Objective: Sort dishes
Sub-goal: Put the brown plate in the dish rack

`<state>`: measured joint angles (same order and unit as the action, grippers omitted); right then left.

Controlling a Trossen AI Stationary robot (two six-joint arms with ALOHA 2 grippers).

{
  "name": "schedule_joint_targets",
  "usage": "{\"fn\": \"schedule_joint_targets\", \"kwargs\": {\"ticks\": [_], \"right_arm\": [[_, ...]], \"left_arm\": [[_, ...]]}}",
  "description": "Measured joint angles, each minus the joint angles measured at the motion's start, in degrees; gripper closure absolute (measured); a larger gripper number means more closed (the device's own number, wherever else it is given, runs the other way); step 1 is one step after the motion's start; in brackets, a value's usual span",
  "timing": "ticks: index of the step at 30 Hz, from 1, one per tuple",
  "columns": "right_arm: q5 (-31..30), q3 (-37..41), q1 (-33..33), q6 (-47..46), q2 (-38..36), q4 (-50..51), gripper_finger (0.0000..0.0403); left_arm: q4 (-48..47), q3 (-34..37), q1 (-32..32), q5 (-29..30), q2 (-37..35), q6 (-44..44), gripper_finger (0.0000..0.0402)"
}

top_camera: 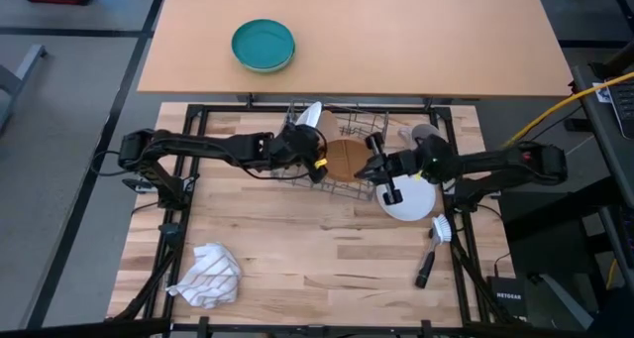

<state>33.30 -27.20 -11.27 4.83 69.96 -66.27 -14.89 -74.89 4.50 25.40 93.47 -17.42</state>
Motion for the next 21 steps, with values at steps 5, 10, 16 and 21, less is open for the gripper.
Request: {"fn": "schedule_joint_targets", "kwargs": {"ticks": [5,10,16,21], "right_arm": [[-3.8,0.0,0.0,7.3,-9.2,20.3,0.0388],[-16.9,0.0,0.2,10.0,-18.3,40.6,0.0388],[-39.4,0.0,4.3,10.2,-23.5,57.8,0.0388],[-51.7,0.0,8.1,10.2,-23.7,61.7,0.0388]], "left_arm": [[-2.6,0.0,-0.5,2.8,-1.5,1.4,0.0369],[-5.5,0.0,-0.4,7.4,-4.1,1.4,0.0365],[-5.6,0.0,-0.4,9.2,-6.3,2.9,0.037],[-5.6,0.0,-0.3,11.0,-6.6,4.4,0.0365]]}}
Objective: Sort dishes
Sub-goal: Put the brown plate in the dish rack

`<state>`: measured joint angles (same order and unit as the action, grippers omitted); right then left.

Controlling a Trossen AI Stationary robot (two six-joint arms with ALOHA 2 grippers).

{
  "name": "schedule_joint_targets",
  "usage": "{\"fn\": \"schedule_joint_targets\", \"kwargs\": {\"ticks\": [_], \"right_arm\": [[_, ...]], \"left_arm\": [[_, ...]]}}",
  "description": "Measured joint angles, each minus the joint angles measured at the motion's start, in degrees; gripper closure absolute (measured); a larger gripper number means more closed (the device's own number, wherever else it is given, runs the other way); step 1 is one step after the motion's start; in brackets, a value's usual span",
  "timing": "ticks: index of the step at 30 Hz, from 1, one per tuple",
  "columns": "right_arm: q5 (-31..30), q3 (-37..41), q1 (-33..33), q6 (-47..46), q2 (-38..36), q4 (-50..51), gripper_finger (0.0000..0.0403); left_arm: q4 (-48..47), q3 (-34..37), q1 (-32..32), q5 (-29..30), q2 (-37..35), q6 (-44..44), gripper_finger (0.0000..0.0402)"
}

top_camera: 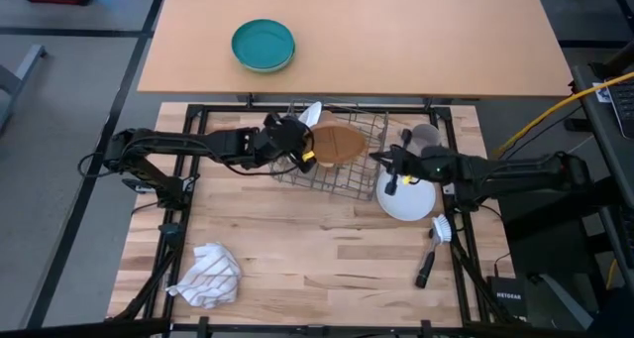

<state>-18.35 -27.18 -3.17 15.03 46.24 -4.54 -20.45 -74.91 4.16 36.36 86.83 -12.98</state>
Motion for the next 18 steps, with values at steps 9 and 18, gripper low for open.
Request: {"fn": "schedule_joint_targets", "kwargs": {"ticks": [9,18], "right_arm": [[-15.6,0.0,6.7,-1.2,-2.6,6.0,0.0388],[-29.5,0.0,12.0,-10.5,-5.4,19.5,0.0388]], "left_arm": [[0.0,0.0,0.8,0.3,0.0,1.6,0.0365],[0.0,0.0,0.8,0.3,0.0,1.6,0.0368]]}}
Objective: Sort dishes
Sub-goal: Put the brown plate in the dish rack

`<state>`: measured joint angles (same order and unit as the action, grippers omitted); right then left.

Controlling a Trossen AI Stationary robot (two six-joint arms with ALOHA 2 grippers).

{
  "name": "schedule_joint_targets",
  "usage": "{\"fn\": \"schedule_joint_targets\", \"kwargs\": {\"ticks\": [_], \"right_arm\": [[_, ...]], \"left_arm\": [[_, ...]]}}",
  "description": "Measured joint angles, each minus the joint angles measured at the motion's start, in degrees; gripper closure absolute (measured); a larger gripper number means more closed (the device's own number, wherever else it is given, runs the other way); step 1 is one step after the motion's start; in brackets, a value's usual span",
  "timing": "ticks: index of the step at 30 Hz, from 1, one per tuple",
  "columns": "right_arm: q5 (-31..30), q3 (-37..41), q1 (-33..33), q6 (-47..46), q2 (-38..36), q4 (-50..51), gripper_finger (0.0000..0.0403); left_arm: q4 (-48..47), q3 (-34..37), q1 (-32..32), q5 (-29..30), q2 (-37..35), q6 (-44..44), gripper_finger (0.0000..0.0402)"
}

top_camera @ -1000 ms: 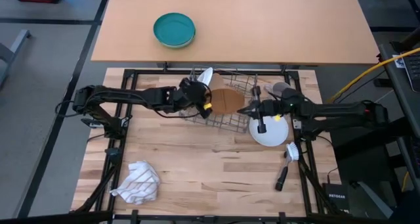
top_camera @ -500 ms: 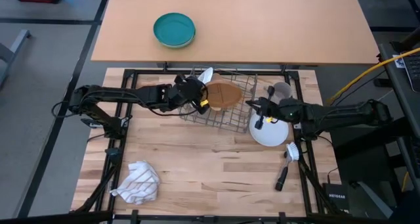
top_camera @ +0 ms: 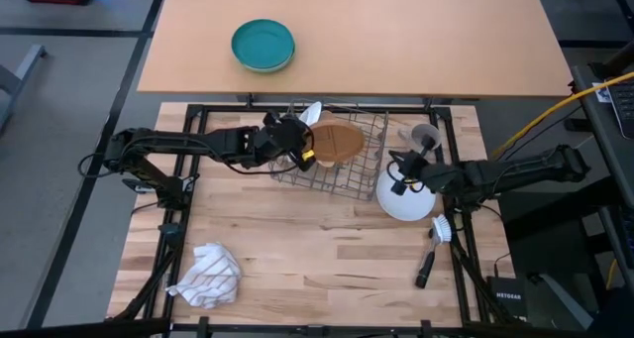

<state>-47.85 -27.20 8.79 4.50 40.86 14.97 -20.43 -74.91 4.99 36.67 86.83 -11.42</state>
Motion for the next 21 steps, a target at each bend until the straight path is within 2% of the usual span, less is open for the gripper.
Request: {"fn": "schedule_joint_targets", "kwargs": {"ticks": [4,9,16,21], "right_arm": [[-0.6,0.0,-0.2,-3.5,1.4,3.0,0.0388],[-0.6,0.0,-0.2,-4.5,6.4,1.5,0.0388],[1.9,0.0,-0.2,-5.6,14.7,-4.1,0.0388],[6.6,-0.1,-0.2,-5.6,17.1,-9.1,0.0388]], "left_arm": [[0.1,0.0,0.0,0.0,0.0,-0.1,0.0364],[0.3,0.0,0.0,0.1,0.0,-0.1,0.037],[1.3,0.0,0.0,1.1,0.0,-0.2,0.0365],[2.1,0.0,0.0,2.0,0.0,-0.1,0.0369]]}}
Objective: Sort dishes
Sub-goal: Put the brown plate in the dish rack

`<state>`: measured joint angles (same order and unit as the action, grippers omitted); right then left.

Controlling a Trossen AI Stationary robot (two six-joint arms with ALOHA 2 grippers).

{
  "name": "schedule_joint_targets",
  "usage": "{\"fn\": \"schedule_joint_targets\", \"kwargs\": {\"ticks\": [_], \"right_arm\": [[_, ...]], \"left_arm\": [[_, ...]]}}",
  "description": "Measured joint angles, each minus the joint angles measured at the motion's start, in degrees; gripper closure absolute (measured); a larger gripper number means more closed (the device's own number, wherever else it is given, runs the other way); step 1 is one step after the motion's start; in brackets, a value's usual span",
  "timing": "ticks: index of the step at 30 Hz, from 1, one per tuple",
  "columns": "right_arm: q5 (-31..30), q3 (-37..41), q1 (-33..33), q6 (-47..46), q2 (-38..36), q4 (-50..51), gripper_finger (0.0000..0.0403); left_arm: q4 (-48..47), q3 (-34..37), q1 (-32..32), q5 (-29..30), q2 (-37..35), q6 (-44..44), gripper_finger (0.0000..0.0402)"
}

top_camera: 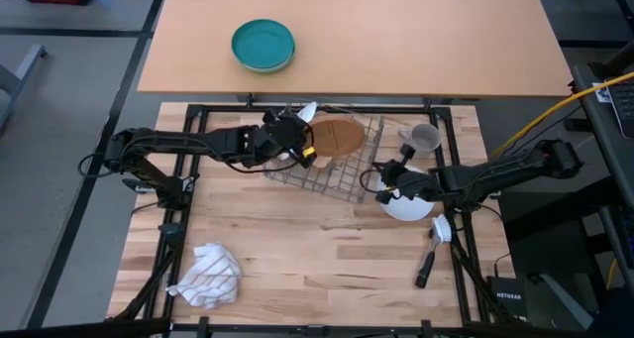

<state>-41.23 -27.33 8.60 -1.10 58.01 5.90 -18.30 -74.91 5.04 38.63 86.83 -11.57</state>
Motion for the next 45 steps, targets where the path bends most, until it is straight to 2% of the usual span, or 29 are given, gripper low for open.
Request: {"fn": "schedule_joint_targets", "kwargs": {"ticks": [10,19,25,28,32,37,42,45], "right_arm": [[11.7,0.1,0.0,0.0,2.0,-8.0,0.0388],[20.0,0.2,0.1,1.6,13.7,-23.7,0.0388],[27.1,0.2,0.1,2.9,19.2,-34.3,0.0388],[27.8,0.1,0.1,3.2,21.2,-38.7,0.0388],[27.8,-0.9,0.1,4.6,23.7,-39.8,0.0388],[30.0,-3.5,0.2,9.0,26.0,-39.5,0.0388],[29.4,-5.3,2.5,16.0,23.9,-37.2,0.0388],[27.0,-6.2,4.2,18.0,20.5,-31.7,0.0388]], "left_arm": [[-1.6,0.0,-0.2,3.3,0.0,-1.4,0.037],[-7.8,0.0,-2.8,6.2,0.0,-8.0,0.037],[-14.1,0.0,-6.5,10.9,0.0,-14.7,0.0368],[-17.5,0.0,-8.5,13.3,0.0,-18.7,0.0367],[-20.4,0.0,-10.6,16.5,0.0,-23.1,0.0371],[-21.4,0.6,-11.7,16.7,0.2,-27.4,0.0367],[-26.4,0.6,-12.2,16.7,0.8,-31.9,0.0371],[-28.5,0.7,-12.6,16.7,0.8,-33.8,0.0371]]}}
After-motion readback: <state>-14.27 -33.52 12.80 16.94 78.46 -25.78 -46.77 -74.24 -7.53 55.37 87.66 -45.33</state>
